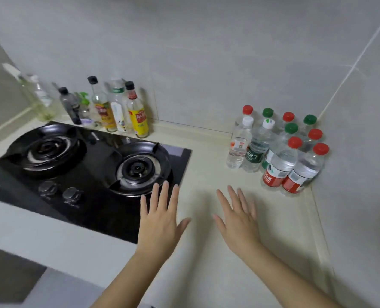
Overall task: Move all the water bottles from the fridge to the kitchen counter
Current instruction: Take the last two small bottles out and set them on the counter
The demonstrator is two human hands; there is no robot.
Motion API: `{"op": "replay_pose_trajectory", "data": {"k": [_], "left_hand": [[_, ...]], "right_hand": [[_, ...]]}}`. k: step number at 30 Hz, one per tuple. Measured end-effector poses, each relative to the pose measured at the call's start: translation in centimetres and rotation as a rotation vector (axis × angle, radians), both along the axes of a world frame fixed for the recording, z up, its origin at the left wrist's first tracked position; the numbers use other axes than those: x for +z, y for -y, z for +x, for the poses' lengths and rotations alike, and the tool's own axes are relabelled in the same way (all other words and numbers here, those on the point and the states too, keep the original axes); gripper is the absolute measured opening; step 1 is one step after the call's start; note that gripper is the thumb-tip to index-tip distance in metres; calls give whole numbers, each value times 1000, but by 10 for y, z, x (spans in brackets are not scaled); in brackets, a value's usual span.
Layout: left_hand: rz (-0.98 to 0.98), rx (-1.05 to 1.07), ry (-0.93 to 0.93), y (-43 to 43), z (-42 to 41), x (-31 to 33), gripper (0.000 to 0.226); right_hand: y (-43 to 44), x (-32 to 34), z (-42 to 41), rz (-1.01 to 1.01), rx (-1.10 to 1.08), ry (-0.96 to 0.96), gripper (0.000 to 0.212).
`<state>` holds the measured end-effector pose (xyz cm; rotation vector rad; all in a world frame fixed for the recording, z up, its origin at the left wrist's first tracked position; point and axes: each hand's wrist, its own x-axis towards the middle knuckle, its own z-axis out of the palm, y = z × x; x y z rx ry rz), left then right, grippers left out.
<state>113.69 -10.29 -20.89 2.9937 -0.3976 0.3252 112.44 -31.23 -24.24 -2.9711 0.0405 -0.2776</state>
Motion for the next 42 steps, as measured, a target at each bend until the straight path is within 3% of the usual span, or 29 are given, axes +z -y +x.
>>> {"op": "replay_pose_trajectory", "data": {"k": [13, 25, 37, 42], "left_hand": [[-102, 581, 59, -217, -219, 67, 78], [-41, 982, 250, -397, -490, 131, 74], [-6, 1425, 409, -410, -677, 157, 71], [-11, 1380, 477, -386, -710, 160, 66]], "right_hand": [[-247, 98, -88, 12, 679, 65, 66], [-519, 150, -305, 110, 1236, 125, 67], [-643, 195, -484, 280, 1867, 268, 63], [-665, 203, -544, 369, 2107, 342, 62]]}}
